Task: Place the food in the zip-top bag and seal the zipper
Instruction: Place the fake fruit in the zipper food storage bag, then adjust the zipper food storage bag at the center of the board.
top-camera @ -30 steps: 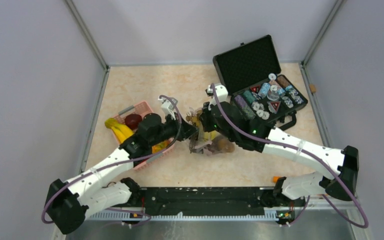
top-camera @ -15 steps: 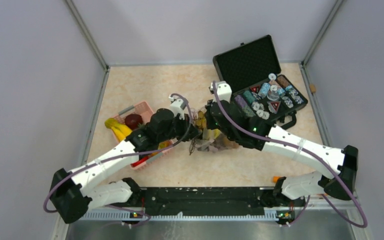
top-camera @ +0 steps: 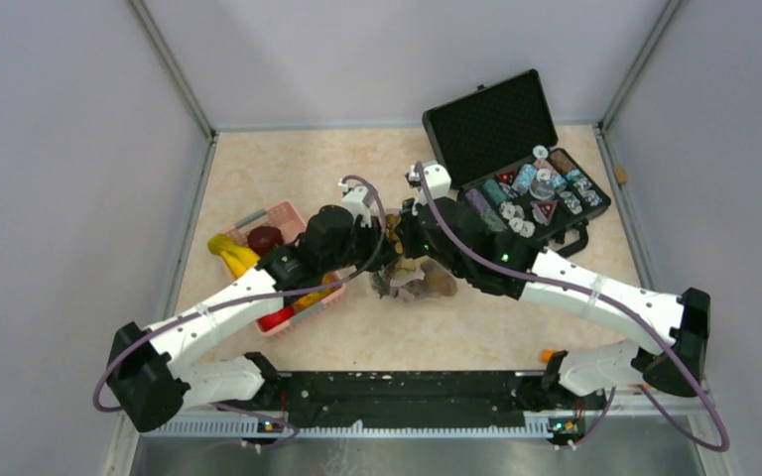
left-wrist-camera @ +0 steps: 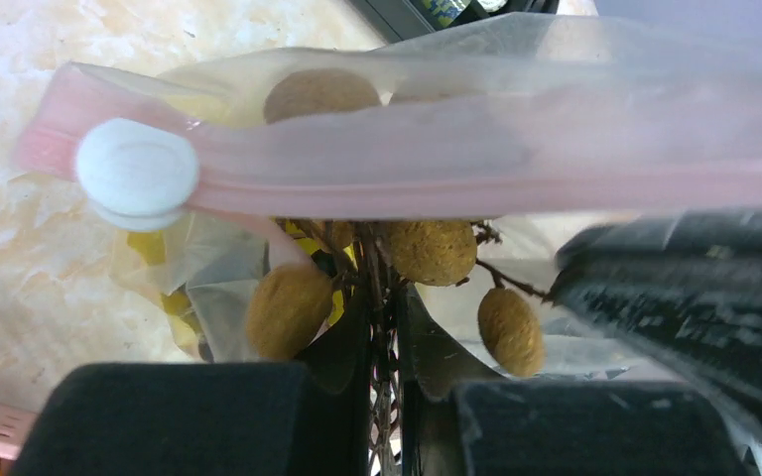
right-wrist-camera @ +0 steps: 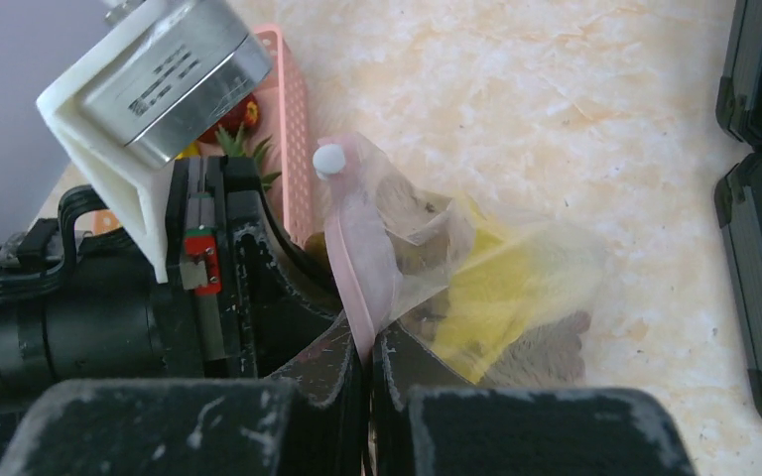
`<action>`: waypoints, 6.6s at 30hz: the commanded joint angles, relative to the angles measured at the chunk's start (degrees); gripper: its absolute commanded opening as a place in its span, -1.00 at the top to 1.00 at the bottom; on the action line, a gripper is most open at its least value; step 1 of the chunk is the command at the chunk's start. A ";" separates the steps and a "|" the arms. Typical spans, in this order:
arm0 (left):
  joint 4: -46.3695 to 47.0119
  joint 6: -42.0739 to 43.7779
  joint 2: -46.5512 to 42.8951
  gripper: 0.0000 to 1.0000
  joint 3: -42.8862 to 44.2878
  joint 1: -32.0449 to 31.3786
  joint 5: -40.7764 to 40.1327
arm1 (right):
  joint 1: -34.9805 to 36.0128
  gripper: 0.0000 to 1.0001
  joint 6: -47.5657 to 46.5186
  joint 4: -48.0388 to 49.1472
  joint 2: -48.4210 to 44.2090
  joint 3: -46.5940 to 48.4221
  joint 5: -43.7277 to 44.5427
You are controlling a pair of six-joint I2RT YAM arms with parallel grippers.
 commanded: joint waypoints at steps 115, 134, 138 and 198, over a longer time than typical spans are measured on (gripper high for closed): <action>-16.22 4.37 -11.72 1.00 6.90 1.58 -16.61 | -3.30 1.00 3.33 11.20 -5.05 -8.01 -3.27; -10.94 -1.00 -14.11 1.00 11.07 1.58 -6.35 | -6.53 1.00 -7.15 3.10 -5.47 4.85 -11.44; -6.44 -3.39 -17.73 1.00 8.89 1.55 -2.24 | -6.87 1.00 -9.48 -3.59 -4.21 10.11 -11.24; 5.45 50.38 -29.99 -0.78 -10.23 1.03 28.26 | -16.56 1.00 -35.91 -8.15 -10.67 5.21 -41.06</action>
